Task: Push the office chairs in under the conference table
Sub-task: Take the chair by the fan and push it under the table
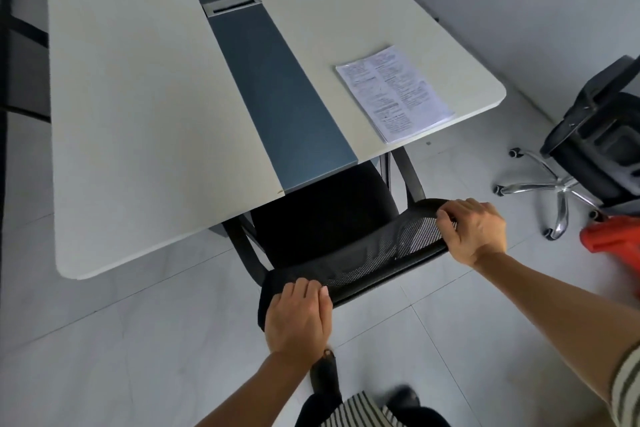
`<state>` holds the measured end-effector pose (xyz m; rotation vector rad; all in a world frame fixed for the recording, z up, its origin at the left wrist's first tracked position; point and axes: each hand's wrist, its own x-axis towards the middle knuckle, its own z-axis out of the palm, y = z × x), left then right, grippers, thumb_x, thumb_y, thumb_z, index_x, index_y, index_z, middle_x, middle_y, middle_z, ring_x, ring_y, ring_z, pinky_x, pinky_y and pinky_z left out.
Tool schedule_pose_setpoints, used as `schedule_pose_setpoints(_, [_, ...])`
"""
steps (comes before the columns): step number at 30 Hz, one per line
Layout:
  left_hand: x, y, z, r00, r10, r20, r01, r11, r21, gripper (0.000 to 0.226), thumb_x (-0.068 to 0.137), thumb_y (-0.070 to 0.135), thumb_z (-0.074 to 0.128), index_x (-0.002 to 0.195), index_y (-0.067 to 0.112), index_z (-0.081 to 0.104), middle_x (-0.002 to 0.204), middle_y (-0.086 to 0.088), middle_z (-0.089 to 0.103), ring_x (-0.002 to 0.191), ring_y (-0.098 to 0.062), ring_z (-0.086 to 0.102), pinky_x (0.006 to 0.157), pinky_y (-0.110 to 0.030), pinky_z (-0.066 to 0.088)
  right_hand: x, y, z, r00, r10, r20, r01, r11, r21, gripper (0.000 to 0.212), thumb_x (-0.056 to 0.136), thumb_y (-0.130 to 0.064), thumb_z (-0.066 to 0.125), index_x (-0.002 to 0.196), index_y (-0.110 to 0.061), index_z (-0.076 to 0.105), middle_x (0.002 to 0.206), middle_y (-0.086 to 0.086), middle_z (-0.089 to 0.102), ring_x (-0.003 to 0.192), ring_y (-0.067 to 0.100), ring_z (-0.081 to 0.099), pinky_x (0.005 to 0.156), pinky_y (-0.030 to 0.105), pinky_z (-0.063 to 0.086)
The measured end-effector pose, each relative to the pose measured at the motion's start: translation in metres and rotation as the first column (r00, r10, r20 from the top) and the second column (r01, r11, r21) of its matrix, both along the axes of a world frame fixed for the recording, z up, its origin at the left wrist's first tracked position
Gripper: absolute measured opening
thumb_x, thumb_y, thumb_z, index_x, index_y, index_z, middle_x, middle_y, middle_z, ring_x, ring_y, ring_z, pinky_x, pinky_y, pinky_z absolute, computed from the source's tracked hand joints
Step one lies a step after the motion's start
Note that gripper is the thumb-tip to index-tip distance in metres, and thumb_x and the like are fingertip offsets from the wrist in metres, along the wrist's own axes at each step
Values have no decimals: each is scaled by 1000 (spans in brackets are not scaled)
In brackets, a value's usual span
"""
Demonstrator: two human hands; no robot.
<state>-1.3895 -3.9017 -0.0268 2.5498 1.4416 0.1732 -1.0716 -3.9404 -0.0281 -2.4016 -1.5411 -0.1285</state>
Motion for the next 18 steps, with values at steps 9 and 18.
schedule_pose_setpoints(9, [10, -3, 6, 991, 132, -36, -134, 989, -57, 44, 90, 38, 18, 71, 20, 53, 63, 6, 50, 57, -14, 46, 53, -27, 42, 4, -2, 6, 991, 22, -130, -23, 1000, -5, 39, 85, -37, 37, 64, -17, 63, 60, -2, 62, 56, 19, 49, 66, 33, 47])
schedule_pose_setpoints(18, [114, -28, 55, 962, 257, 94, -237, 953, -188, 13, 92, 20, 50, 83, 20, 60, 70, 5, 63, 60, -10, 56, 54, -26, 40, 93, -88, 14, 885, 216, -413, -260, 964, -52, 36, 94, -42, 45, 121, -22, 60, 121, -2, 62, 114, 20, 55, 95, 36, 46])
